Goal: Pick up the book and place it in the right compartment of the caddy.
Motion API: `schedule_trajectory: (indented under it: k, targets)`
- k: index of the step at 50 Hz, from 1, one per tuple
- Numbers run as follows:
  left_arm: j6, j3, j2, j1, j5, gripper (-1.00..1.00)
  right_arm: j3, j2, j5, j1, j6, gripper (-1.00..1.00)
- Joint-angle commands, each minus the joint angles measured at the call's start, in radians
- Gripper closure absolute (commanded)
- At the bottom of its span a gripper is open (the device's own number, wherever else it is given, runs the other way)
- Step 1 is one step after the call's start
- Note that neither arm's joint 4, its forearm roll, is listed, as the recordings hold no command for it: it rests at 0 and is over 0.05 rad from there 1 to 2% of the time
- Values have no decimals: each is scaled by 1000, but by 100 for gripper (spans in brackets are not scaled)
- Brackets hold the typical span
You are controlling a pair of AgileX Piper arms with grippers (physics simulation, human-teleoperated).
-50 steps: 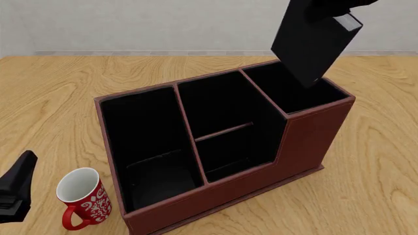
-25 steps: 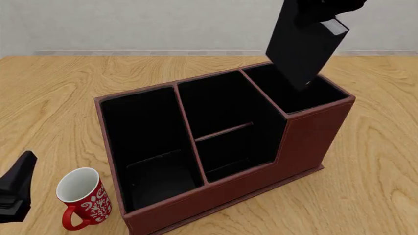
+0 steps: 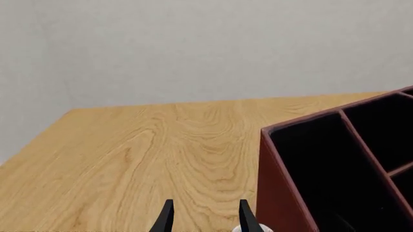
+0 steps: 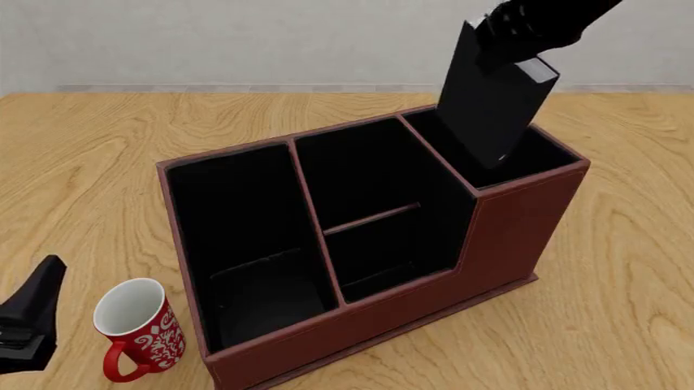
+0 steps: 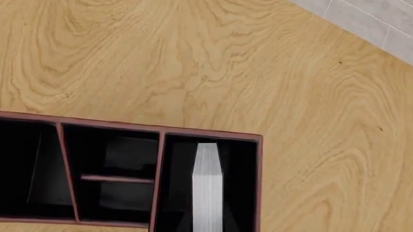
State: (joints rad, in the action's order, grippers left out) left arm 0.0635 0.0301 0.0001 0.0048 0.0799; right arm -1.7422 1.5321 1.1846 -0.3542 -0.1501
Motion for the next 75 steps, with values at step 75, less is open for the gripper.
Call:
schedule_trajectory:
  k: [75]
  targets:
    - [5, -21, 0, 5, -12, -100, 379, 21, -290, 29, 57, 100]
